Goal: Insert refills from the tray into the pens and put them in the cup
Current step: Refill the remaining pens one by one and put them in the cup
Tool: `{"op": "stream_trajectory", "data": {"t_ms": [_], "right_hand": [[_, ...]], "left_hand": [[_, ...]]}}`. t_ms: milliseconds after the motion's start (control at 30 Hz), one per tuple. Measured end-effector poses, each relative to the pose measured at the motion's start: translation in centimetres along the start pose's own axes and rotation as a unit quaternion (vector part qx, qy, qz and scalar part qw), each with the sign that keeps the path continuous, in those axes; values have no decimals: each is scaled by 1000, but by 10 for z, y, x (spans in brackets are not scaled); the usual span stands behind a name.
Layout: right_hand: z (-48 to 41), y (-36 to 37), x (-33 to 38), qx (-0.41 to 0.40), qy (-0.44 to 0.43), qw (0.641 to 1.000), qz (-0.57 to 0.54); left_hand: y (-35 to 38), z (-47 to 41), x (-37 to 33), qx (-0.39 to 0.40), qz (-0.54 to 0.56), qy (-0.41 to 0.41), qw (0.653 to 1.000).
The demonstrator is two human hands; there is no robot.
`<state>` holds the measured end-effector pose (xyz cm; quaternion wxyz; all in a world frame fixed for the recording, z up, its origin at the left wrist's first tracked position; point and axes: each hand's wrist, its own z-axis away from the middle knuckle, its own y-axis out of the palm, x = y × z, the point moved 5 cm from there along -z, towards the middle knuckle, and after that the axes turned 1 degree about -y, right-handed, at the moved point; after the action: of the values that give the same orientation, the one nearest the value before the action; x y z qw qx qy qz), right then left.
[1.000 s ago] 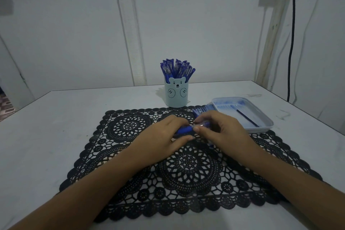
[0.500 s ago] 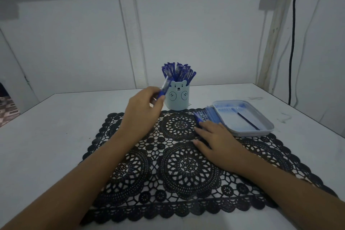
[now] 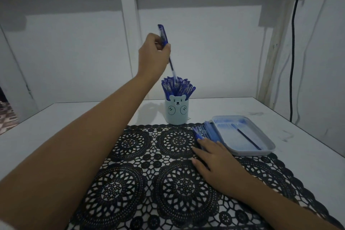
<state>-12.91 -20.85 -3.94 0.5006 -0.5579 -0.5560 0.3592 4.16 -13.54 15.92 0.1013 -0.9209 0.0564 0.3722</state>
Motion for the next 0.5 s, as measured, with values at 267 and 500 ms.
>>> {"op": "stream_trajectory", "data": {"t_ms": [267, 500], "right_hand": [[-1, 0, 0, -5, -3, 1000, -7], [-2, 1, -1, -15, -7, 1000, -4]], "left_hand": [[38, 18, 34, 69, -132, 14, 989], [39, 23, 47, 61, -347, 103, 930]]}}
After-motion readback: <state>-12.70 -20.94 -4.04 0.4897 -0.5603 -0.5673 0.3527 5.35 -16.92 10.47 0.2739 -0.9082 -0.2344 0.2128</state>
